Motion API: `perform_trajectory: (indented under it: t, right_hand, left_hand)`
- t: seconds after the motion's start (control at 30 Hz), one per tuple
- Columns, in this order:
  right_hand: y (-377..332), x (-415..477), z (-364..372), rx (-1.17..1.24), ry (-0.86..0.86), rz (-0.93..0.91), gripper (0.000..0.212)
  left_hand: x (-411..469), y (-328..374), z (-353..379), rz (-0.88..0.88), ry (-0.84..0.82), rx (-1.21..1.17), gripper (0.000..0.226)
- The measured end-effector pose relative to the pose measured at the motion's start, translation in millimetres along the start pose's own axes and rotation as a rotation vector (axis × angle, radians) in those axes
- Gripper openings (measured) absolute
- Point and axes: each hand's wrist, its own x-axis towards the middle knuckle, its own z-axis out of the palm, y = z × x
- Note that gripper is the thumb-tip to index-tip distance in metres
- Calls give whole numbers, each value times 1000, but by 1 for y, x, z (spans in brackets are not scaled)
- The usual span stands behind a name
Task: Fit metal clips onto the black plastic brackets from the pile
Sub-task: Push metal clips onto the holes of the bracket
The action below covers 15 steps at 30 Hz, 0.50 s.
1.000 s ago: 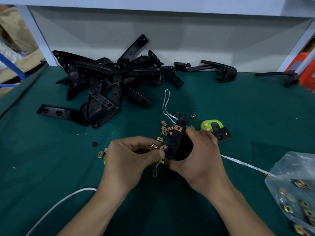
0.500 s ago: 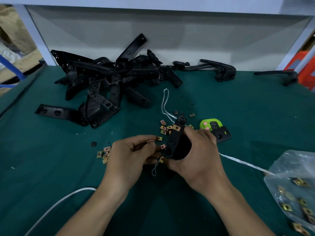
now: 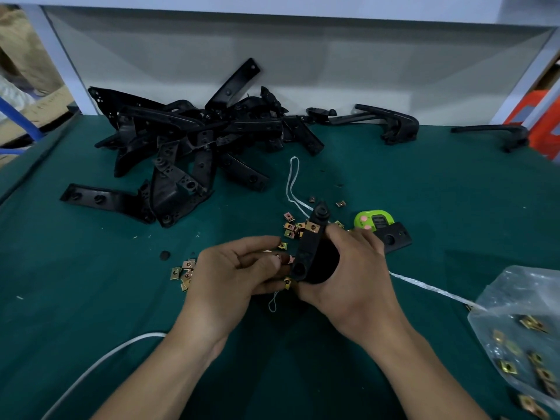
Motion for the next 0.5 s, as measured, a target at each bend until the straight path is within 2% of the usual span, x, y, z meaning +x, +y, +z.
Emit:
perform_trajectory:
  t: [0.03, 0.3, 0.5]
  right_hand:
    - [-1, 0, -1, 5, 12, -23, 48]
    - [-6, 2, -5, 0, -37, -118, 41]
    - [-3, 2, -4, -91, -49, -178, 48]
  left_hand:
    - [-1, 2, 0, 1, -8, 3, 8]
    - [-2, 7, -2, -33, -56, 26, 21]
    - [-4, 10, -1, -61, -66, 31, 24]
